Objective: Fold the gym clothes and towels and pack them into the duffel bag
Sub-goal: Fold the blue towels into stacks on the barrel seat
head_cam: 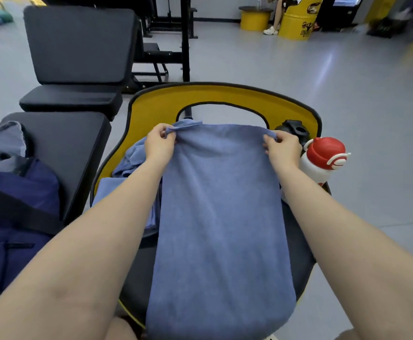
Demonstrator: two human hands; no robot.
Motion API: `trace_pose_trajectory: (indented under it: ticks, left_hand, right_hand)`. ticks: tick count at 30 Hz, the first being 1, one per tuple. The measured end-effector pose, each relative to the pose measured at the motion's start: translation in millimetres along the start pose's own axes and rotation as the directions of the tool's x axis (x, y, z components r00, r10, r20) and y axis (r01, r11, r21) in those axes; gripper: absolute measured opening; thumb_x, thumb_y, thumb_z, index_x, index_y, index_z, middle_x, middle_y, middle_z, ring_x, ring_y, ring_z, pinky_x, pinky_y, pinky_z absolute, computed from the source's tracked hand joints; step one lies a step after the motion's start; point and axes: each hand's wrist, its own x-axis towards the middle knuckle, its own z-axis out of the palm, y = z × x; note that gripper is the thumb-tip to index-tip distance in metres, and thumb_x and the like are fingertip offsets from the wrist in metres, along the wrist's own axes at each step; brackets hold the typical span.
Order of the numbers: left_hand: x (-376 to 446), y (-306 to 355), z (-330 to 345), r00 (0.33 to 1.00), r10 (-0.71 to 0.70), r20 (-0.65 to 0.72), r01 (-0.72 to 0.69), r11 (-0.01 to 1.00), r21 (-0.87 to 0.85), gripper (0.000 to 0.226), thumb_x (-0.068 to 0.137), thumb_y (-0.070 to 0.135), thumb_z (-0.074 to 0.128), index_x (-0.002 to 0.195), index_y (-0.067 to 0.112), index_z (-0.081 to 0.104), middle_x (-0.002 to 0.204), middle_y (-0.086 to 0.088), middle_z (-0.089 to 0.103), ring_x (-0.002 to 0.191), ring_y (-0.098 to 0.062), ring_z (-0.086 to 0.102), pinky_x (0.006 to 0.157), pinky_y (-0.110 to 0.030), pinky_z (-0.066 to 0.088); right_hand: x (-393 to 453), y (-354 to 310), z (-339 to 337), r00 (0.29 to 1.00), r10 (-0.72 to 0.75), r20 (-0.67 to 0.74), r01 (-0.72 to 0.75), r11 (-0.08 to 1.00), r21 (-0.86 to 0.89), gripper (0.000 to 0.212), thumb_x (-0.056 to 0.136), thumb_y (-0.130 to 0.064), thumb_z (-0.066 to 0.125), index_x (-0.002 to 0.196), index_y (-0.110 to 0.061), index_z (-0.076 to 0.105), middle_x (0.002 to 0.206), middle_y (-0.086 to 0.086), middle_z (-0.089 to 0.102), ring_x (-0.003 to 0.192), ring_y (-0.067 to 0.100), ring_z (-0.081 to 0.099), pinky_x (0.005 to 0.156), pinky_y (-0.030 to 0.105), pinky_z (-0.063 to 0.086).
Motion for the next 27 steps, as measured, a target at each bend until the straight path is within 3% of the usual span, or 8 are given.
trace_pose_trajectory:
  ticks: [5, 8, 11, 13, 17, 22, 24, 27]
  left_hand:
    - [8.6, 25.1, 2.3, 1.000, 0.026, -0.015, -0.026, 0.999, 0.021, 0.024, 0.096, 0.013, 0.049, 0.077, 0.026, 0.054, 0.085, -0.002, 0.060, 0.087, -0.019, 0.058, 0.088, -0.039, 0.050]
    - [19.6, 39.7, 1.0, 1.000, 0.016, -0.027, -0.016, 1.000, 0.012, 0.024, 0.095, 0.014, 0.050, 0.076, 0.027, 0.055, 0.087, -0.002, 0.063, 0.095, -0.025, 0.062, 0.091, -0.041, 0.051]
    - [33.2, 55.1, -2.4, 1.000, 0.013, -0.025, -0.014, 1.000, -0.006, 0.026, 0.092, 0.011, 0.050, 0.074, 0.030, 0.055, 0.093, -0.008, 0.065, 0.098, -0.031, 0.063, 0.092, -0.047, 0.051]
    - [43.0, 62.0, -5.4, 0.999, 0.023, -0.033, -0.024, 1.000, -0.007, 0.025, 0.090, 0.012, 0.049, 0.074, 0.030, 0.055, 0.093, -0.009, 0.065, 0.098, -0.034, 0.063, 0.092, -0.049, 0.050]
    - [45.2, 82.4, -12.3, 0.996, 0.072, -0.050, -0.071, 0.997, 0.004, 0.026, 0.090, 0.012, 0.047, 0.074, 0.031, 0.055, 0.091, -0.007, 0.064, 0.099, -0.033, 0.064, 0.093, -0.045, 0.050]
    - [45.5, 102.7, -19.8, 0.991, 0.106, -0.079, -0.105, 0.994, 0.014, 0.028, 0.092, 0.013, 0.048, 0.075, 0.035, 0.055, 0.083, 0.002, 0.062, 0.096, -0.028, 0.064, 0.088, -0.040, 0.051]
    - [45.2, 110.4, -22.7, 0.989, 0.124, -0.082, -0.123, 0.992, 0.020, 0.029, 0.092, 0.012, 0.048, 0.074, 0.035, 0.055, 0.079, 0.005, 0.060, 0.093, -0.028, 0.064, 0.086, -0.039, 0.051]
    - [43.9, 121.9, -27.3, 0.986, 0.148, -0.076, -0.147, 0.989, 0.013, 0.026, 0.092, 0.011, 0.049, 0.076, 0.031, 0.057, 0.076, 0.006, 0.058, 0.089, -0.026, 0.062, 0.087, -0.040, 0.051]
  right_hand:
    - [14.3, -25.3, -2.2, 1.000, -0.009, -0.005, 0.009, 0.999, 0.034, 0.021, 0.092, -0.014, 0.051, 0.090, -0.002, 0.069, 0.088, 0.019, 0.068, 0.083, 0.035, 0.064, 0.075, 0.044, 0.055]
    - [21.3, -37.0, -4.9, 0.999, -0.034, 0.012, 0.033, 0.998, 0.044, 0.021, 0.093, -0.013, 0.051, 0.091, -0.002, 0.069, 0.086, 0.017, 0.068, 0.072, 0.022, 0.056, 0.066, 0.031, 0.047]
    - [33.0, -52.6, -5.9, 0.998, -0.053, 0.013, 0.053, 0.997, 0.061, 0.018, 0.092, -0.013, 0.053, 0.086, -0.006, 0.068, 0.079, 0.008, 0.064, 0.075, 0.019, 0.056, 0.068, 0.030, 0.046]
    - [41.7, -63.2, -6.1, 0.998, -0.069, 0.006, 0.069, 0.996, 0.058, 0.017, 0.092, -0.015, 0.053, 0.087, -0.009, 0.068, 0.082, 0.009, 0.067, 0.079, 0.025, 0.061, 0.072, 0.032, 0.049]
    - [53.9, -76.8, -7.2, 0.992, -0.124, -0.021, 0.125, 0.991, 0.036, 0.023, 0.093, -0.017, 0.052, 0.096, 0.003, 0.063, 0.097, 0.024, 0.066, 0.096, 0.042, 0.059, 0.082, 0.046, 0.050]
    - [57.3, -90.7, -11.2, 0.986, -0.162, -0.030, 0.164, 0.985, 0.059, 0.023, 0.095, -0.017, 0.049, 0.093, 0.004, 0.060, 0.100, 0.024, 0.065, 0.076, 0.025, 0.050, 0.068, 0.030, 0.039]
    - [59.0, -96.4, -14.8, 0.985, -0.167, -0.030, 0.169, 0.983, 0.071, 0.023, 0.095, -0.017, 0.049, 0.089, 0.003, 0.058, 0.096, 0.023, 0.065, 0.084, 0.036, 0.056, 0.066, 0.029, 0.037]
    - [60.9, -107.2, -21.1, 0.985, -0.170, -0.025, 0.172, 0.980, 0.099, 0.021, 0.095, -0.017, 0.050, 0.085, -0.001, 0.059, 0.087, 0.017, 0.064, 0.100, 0.039, 0.059, 0.065, 0.028, 0.038]
